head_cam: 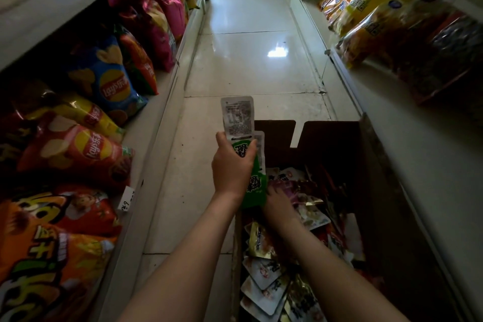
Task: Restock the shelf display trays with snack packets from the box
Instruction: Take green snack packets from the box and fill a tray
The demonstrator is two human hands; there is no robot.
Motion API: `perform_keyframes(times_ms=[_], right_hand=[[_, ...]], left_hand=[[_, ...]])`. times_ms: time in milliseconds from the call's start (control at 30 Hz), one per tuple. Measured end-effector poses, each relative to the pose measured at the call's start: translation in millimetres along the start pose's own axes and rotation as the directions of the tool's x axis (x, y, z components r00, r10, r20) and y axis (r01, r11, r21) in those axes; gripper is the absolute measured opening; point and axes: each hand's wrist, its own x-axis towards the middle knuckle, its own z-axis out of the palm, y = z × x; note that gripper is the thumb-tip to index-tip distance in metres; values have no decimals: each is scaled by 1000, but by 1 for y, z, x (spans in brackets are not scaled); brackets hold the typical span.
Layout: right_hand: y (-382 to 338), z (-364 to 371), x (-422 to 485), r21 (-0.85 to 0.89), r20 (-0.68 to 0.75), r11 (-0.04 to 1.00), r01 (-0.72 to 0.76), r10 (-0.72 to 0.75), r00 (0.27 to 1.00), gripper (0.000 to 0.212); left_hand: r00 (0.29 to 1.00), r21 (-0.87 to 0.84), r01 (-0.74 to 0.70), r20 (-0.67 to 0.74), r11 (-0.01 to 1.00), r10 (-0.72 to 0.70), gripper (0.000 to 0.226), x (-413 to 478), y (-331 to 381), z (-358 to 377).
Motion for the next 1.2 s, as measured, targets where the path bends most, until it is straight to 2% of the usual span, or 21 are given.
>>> perform_keyframes(times_ms=[133, 233, 300, 367, 400, 467, 533, 600, 733, 800, 967, 1200], right_hand=[[-8, -3, -4, 44, -147, 999, 22, -15, 989, 42], [-5, -13, -6, 188, -245, 978, -86, 131, 961, 30], [6, -20, -6, 320, -356, 925, -206, 319, 878, 24], [15, -35, -8, 547, -388, 786, -287, 542, 745, 16], [18, -43, -11, 667, -343, 687, -289, 627, 699, 15], [23, -57, -17, 846, -230, 482, -228, 715, 660, 14], [25, -71, -25, 936, -127, 302, -180, 767, 629, 14], [28, -84, -36, 959, -61, 215, -187, 796, 603, 17], [40, -104, -61, 953, 55, 131, -274, 813, 580, 11], [47, -114, -75, 941, 76, 130, -312, 819, 569, 7], [63, -150, -112, 915, -19, 240, -325, 829, 559, 31], [70, -192, -153, 884, -153, 386, -265, 773, 615, 23]], left_hand=[[1000, 7, -6, 3, 1000, 6, 42, -1, 1, 0], [1000, 6, -7, 2, 1000, 7, 48, -1, 1, -1], [1000, 16, -14, 3, 1000, 14, 48, -1, 2, -1], [1000, 21, -9, -11, 1000, 9, 50, 0, 2, -1], [1000, 17, -4, -17, 1000, 4, 52, 0, 2, -1], [1000, 10, 8, -27, 1000, -7, 53, 0, 1, -1], [999, 25, 20, -27, 999, -19, 54, 0, -1, -1], [999, 40, 31, -15, 999, -31, 53, -1, 1, -3], [997, 39, 78, 27, 996, -79, 48, -3, 14, -3], [989, 18, 139, 44, 990, -140, 46, -5, 25, -3], [925, -57, 379, 57, 923, -376, 48, -26, 48, 0], [835, -112, 547, 153, 830, -529, 52, -49, 79, -2]])
